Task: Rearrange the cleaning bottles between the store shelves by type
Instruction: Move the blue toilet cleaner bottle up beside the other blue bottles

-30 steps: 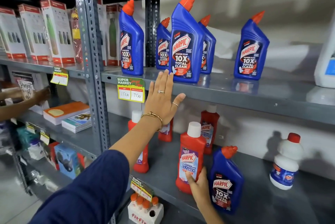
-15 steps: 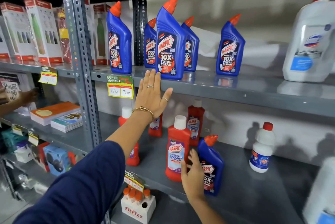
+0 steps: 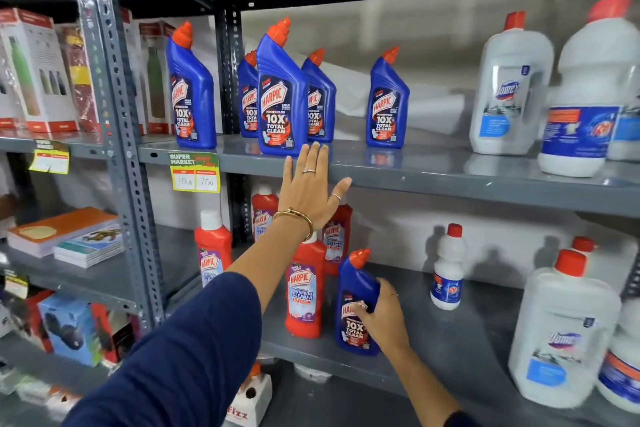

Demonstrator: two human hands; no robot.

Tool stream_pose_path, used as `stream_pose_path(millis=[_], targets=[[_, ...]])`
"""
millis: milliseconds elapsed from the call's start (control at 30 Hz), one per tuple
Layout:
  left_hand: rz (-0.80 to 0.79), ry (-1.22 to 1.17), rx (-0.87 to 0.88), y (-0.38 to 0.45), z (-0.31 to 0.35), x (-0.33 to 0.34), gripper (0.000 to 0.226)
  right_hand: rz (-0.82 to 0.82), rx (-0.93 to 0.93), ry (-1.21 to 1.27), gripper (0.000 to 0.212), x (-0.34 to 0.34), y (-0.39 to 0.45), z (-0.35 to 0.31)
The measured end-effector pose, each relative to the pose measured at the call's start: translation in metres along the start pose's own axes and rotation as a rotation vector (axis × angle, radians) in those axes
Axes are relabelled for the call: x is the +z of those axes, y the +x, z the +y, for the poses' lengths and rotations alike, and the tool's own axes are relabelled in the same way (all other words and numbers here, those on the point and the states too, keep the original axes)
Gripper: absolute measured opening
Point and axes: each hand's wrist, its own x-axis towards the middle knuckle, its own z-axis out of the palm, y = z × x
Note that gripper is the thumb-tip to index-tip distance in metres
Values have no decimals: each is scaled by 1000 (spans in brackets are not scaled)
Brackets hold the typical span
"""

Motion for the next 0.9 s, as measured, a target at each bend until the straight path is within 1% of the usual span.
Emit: stream_pose_path(millis=[133,200,300,367,467,567,733,833,900], targets=[[-20,59,-4,-1,0,4,69,-105,108,146,75,-1,4,-2],[-26,75,0,-1,-2,6,69,-139,143,184,73,-2,7,1],[-32,84,1,0,-3,7,68,-118,132,175,66,-2,7,2],[-32,82,3,1,-4,7,68,-83,110,144,67,-1,2,0],[-38,82,12,0,-5,6,68,-36,39,152,67,-9,-9,-9],[-49,89,14,-1,-4,5,68,57,-66,224,62,-29,-20,-26],[-60,110,23,-2,-4,2,68,221,-255,388,60,-80,-29,-79],[-65,116,18,-2,-4,3,69,316,-370,433,57,-110,-22,-114],[-61,109,18,-2,-4,4,72,350,-447,453,54,-130,-15,-141]])
